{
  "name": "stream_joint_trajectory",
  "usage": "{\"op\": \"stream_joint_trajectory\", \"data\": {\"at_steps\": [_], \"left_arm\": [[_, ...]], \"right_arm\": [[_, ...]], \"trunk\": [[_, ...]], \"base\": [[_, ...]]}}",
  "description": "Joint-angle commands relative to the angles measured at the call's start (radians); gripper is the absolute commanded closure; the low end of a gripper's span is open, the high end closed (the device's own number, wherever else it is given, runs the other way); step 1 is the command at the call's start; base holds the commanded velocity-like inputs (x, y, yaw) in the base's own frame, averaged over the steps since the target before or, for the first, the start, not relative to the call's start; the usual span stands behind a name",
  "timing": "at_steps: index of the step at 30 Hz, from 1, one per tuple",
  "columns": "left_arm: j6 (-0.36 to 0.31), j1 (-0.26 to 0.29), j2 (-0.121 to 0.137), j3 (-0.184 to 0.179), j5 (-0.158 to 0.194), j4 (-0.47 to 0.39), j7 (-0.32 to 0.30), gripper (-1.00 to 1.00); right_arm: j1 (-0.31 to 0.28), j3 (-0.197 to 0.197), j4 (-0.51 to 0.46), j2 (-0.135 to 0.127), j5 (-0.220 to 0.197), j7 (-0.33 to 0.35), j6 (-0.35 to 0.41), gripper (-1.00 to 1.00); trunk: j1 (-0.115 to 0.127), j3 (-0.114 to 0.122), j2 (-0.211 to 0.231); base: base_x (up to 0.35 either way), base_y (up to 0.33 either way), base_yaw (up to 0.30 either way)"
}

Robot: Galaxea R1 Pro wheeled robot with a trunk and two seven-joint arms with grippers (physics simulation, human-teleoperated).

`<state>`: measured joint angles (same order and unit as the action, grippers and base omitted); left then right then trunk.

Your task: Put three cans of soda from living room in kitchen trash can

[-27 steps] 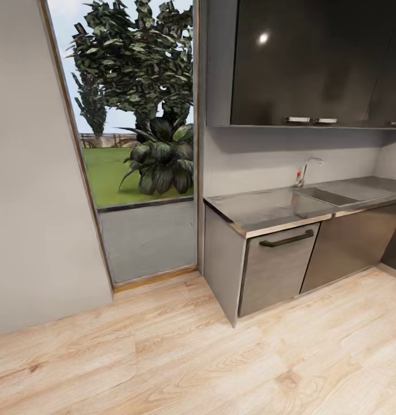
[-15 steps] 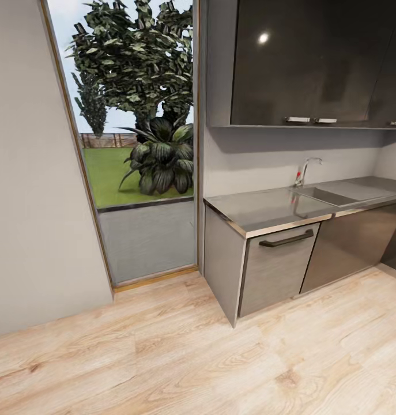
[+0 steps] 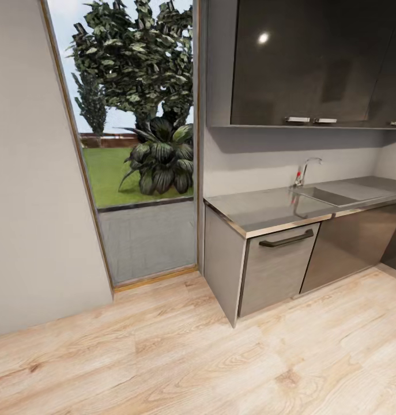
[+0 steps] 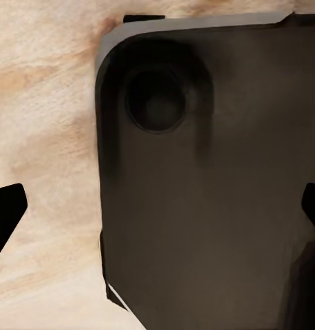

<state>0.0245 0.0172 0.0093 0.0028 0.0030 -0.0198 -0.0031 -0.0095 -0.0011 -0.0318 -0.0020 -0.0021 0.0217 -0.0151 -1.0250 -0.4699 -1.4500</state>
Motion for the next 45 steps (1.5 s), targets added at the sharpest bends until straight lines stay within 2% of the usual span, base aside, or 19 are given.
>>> {"op": "stream_joint_trajectory", "data": {"at_steps": [1,6,7,11,12,16,17,20,21,22,25,28,31,32,35,36,39,45], "left_arm": [[0.006,0.001,0.002,0.001,0.001,-0.006,0.000,-1.00],[-0.016,0.001,0.006,0.005,0.004,-0.034,0.000,-1.00],[-0.078,0.001,0.006,0.005,0.004,-0.795,0.000,-1.00],[-0.132,-0.003,0.006,0.003,0.005,-1.059,0.000,-1.00],[-0.148,-0.009,0.006,0.003,0.005,-1.180,-0.001,-1.00],[-0.160,-0.033,0.007,0.003,0.005,-1.353,-0.001,-1.00],[-0.157,-0.054,0.008,0.003,0.005,-1.399,-0.002,-1.00],[-0.129,-0.092,0.013,0.004,0.005,-1.435,-0.007,-1.00],[-0.090,-0.109,0.014,0.004,0.004,-1.437,-0.010,-1.00],[-0.005,-0.139,0.016,0.005,0.002,-1.426,-0.015,-1.00],[0.104,-0.169,0.019,0.007,0.000,-1.385,-0.020,-1.00],[0.203,-0.187,0.022,0.010,0.004,-1.299,-0.028,-1.00],[0.241,-0.193,0.024,0.011,0.005,-1.263,-0.044,-1.00],[0.262,-0.196,0.024,0.013,0.005,-1.243,-0.066,-1.00],[0.275,-0.198,0.025,0.013,0.005,-1.228,-0.086,-1.00],[0.280,-0.199,0.025,0.014,0.004,-1.221,-0.092,-1.00],[0.283,-0.199,0.024,0.014,0.003,-1.214,-0.097,-1.00],[0.283,-0.197,0.024,0.017,0.001,-1.186,-0.098,-1.00]], "right_arm": [[-0.001,0.000,-0.006,-0.006,-0.001,0.006,-0.006,-1.00],[-0.004,0.000,-0.034,-0.016,0.023,0.034,-0.034,-1.00],[-0.004,0.000,-0.709,-0.015,0.053,0.128,-0.132,-1.00],[-0.001,0.003,-0.895,-0.011,0.070,0.136,-0.132,-1.00],[0.003,0.010,-0.994,-0.010,0.074,0.137,-0.123,-1.00],[0.019,0.029,-1.196,-0.013,0.078,0.139,-0.077,-1.00],[0.047,0.034,-1.277,-0.014,0.079,0.140,-0.059,-1.00],[0.106,0.037,-1.352,-0.017,0.078,0.141,-0.048,-1.00],[0.126,0.035,-1.365,-0.018,0.076,0.141,-0.055,-1.00],[0.154,0.025,-1.381,-0.023,0.072,0.142,-0.074,-1.00],[0.179,0.006,-1.389,-0.033,0.069,0.143,-0.106,-1.00],[0.196,-0.010,-1.356,-0.042,0.071,0.144,-0.152,-1.00],[0.201,-0.015,-1.325,-0.046,0.073,0.143,-0.204,-1.00],[0.208,-0.019,-1.306,-0.048,0.074,0.143,-0.255,-1.00],[0.216,-0.026,-1.293,-0.050,0.071,0.143,-0.293,-1.00],[0.219,-0.041,-1.288,-0.051,0.069,0.143,-0.306,-1.00],[0.221,-0.060,-1.284,-0.051,0.068,0.143,-0.314,-1.00],[0.222,-0.068,-1.281,-0.041,0.068,0.137,-0.312,-1.00]], "trunk": [[0.000,0.000,0.000],[0.000,0.000,0.000],[0.000,0.000,0.000],[0.000,0.000,0.000],[0.000,0.000,0.000],[0.000,0.000,0.000],[0.000,0.000,0.000],[0.000,0.000,0.000],[0.000,0.000,0.000],[0.000,0.000,0.000],[0.000,0.000,0.000],[0.000,0.000,0.000],[0.000,0.000,0.000],[0.000,0.000,0.000],[0.000,0.000,0.000],[0.000,0.000,0.000],[0.000,0.000,0.000],[0.000,0.000,0.000]], "base": [[0.000,0.000,0.000],[0.000,0.000,0.000],[0.000,0.000,0.000],[0.000,0.000,0.000],[0.000,0.000,0.000],[0.000,0.000,0.000],[0.000,0.000,0.000],[0.000,0.000,0.000],[0.000,0.000,0.000],[0.000,0.000,0.000],[0.000,0.000,0.000],[0.000,0.000,0.000],[0.000,0.000,0.000],[0.000,0.000,0.000],[0.000,0.000,0.000],[0.000,0.000,0.000],[0.000,0.000,0.000],[0.000,0.000,0.000]]}}
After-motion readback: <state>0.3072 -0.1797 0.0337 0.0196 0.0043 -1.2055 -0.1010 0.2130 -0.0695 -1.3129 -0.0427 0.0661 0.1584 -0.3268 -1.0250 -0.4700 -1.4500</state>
